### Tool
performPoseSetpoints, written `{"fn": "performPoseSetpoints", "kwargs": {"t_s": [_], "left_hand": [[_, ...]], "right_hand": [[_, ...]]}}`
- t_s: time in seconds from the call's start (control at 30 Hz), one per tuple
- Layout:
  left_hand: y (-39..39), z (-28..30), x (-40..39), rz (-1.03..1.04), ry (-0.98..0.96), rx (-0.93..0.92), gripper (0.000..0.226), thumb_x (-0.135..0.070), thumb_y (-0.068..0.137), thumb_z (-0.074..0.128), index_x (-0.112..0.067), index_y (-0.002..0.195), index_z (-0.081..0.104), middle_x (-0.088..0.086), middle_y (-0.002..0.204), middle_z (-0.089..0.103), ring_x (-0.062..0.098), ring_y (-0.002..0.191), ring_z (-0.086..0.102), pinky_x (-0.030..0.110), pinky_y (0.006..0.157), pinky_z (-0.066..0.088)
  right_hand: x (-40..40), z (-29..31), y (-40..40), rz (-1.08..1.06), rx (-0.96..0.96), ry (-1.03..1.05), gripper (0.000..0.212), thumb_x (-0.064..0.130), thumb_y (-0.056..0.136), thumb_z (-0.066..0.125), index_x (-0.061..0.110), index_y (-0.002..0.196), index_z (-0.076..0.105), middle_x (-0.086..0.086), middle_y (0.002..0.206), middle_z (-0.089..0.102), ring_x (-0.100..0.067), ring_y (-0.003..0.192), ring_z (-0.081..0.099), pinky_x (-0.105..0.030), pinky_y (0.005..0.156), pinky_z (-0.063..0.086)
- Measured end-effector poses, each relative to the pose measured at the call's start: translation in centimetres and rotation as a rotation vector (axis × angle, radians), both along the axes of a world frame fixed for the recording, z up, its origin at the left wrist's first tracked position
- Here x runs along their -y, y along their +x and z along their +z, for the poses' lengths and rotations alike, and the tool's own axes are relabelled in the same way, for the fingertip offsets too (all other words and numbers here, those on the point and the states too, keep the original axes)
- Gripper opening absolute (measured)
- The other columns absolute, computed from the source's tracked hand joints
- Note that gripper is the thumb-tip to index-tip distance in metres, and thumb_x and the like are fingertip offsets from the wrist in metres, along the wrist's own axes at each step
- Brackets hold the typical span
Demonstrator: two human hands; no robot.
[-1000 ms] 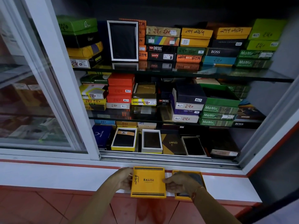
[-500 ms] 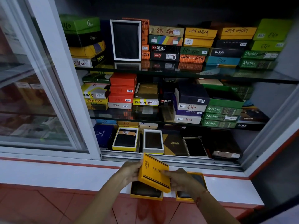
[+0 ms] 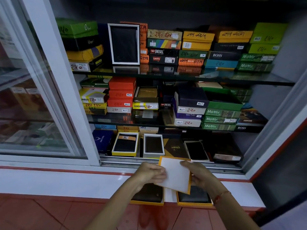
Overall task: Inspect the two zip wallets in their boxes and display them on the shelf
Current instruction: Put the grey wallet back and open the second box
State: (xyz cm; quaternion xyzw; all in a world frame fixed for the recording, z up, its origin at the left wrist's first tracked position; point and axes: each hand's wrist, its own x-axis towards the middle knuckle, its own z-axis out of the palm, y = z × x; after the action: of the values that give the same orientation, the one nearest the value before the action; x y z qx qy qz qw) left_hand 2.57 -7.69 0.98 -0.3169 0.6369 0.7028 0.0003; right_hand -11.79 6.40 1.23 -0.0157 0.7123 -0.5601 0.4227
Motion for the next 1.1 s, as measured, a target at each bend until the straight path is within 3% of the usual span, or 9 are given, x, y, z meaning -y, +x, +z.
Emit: {"fn": "performPoseSetpoints", "kwargs": {"t_s": [0.1, 0.17, 0.27, 0.33, 0.47, 0.67, 0.8, 1.0, 1.1], "left_hand": [[1.5, -2.1, 1.7, 0.167, -0.178, 0.081, 0.013, -0.008, 0.086, 0.066, -0.003, 0.097, 0.072, 0.014, 0.092, 0.074, 0.018, 0.078, 0.072, 0.022, 0.068, 0.060], [2.5, -3.7, 2.7, 0.241, -0.321, 0.160, 0.009, -0.004, 0.084, 0.066, -0.006, 0.081, 0.074, 0.019, 0.092, 0.074, 0.025, 0.078, 0.072, 0.021, 0.065, 0.058], [3.9, -5.7, 3.6, 0.216, -0.798, 0.437, 0.017, -0.013, 0.088, 0.062, -0.008, 0.097, 0.075, 0.009, 0.104, 0.073, 0.024, 0.097, 0.069, 0.024, 0.076, 0.051], [4.5, -6.3, 3.6, 0.201, -0.910, 0.536, 0.021, -0.021, 0.091, 0.058, -0.010, 0.104, 0.072, 0.006, 0.112, 0.070, 0.019, 0.104, 0.066, 0.022, 0.082, 0.050], [4.2, -6.9, 3.4, 0.184, -0.812, 0.668, 0.023, -0.022, 0.093, 0.053, -0.006, 0.103, 0.066, 0.010, 0.109, 0.070, 0.022, 0.101, 0.067, 0.025, 0.082, 0.053], [3.1, -8.0, 4.0, 0.143, -0.765, 0.683, 0.031, -0.024, 0.086, 0.060, -0.001, 0.107, 0.063, 0.012, 0.107, 0.070, 0.025, 0.099, 0.067, 0.026, 0.077, 0.052], [2.7, -7.8, 4.1, 0.100, -0.739, 0.699, 0.034, -0.027, 0.082, 0.066, -0.002, 0.104, 0.065, 0.010, 0.101, 0.072, 0.022, 0.094, 0.069, 0.021, 0.069, 0.048], [4.7, -6.8, 5.8, 0.137, -0.731, 0.718, 0.028, -0.033, 0.075, 0.071, -0.007, 0.076, 0.060, 0.008, 0.083, 0.070, 0.022, 0.086, 0.069, 0.026, 0.068, 0.050], [6.0, -5.4, 7.6, 0.174, -0.701, 0.740, 0.033, -0.033, 0.075, 0.069, -0.012, 0.054, 0.053, 0.000, 0.060, 0.060, 0.016, 0.066, 0.065, 0.020, 0.054, 0.044]], "right_hand": [[-1.4, -0.3, -0.7, -0.011, -0.020, 0.032, 0.025, 0.019, 0.092, 0.061, 0.000, 0.108, 0.057, -0.014, 0.090, 0.065, -0.029, 0.081, 0.062, -0.037, 0.063, 0.050], [-2.0, -0.5, -0.8, -0.018, -0.019, 0.030, 0.025, 0.022, 0.091, 0.062, 0.001, 0.104, 0.057, -0.013, 0.088, 0.065, -0.028, 0.079, 0.062, -0.037, 0.061, 0.050], [-2.3, -1.0, -0.9, -0.028, -0.004, 0.018, 0.026, 0.025, 0.089, 0.065, 0.003, 0.101, 0.059, -0.013, 0.088, 0.067, -0.027, 0.077, 0.064, -0.037, 0.060, 0.051], [-2.2, -0.9, -0.8, -0.024, 0.003, 0.019, 0.029, 0.028, 0.088, 0.066, 0.003, 0.102, 0.060, -0.014, 0.090, 0.067, -0.028, 0.078, 0.064, -0.037, 0.062, 0.053], [-1.8, -0.5, -0.6, 0.004, 0.006, 0.017, 0.029, 0.028, 0.088, 0.067, 0.002, 0.100, 0.061, -0.014, 0.091, 0.068, -0.027, 0.078, 0.065, -0.035, 0.060, 0.053], [-2.0, -0.5, -1.0, 0.021, -0.034, 0.069, 0.042, 0.031, 0.085, 0.070, 0.000, 0.112, 0.061, -0.020, 0.111, 0.068, -0.035, 0.104, 0.065, -0.041, 0.073, 0.055], [-2.3, -0.5, -1.3, 0.080, -0.059, 0.099, 0.033, 0.026, 0.087, 0.067, 0.002, 0.109, 0.060, -0.012, 0.097, 0.068, -0.027, 0.091, 0.065, -0.036, 0.067, 0.055], [-2.9, -0.1, -1.9, 0.137, -0.100, 0.124, 0.019, 0.018, 0.088, 0.066, 0.003, 0.100, 0.063, -0.010, 0.092, 0.069, -0.022, 0.082, 0.066, -0.029, 0.060, 0.056], [-2.1, -1.1, -1.7, 0.143, -0.105, 0.129, 0.025, 0.016, 0.085, 0.070, -0.001, 0.103, 0.066, -0.016, 0.099, 0.071, -0.029, 0.089, 0.068, -0.036, 0.068, 0.058]]}}
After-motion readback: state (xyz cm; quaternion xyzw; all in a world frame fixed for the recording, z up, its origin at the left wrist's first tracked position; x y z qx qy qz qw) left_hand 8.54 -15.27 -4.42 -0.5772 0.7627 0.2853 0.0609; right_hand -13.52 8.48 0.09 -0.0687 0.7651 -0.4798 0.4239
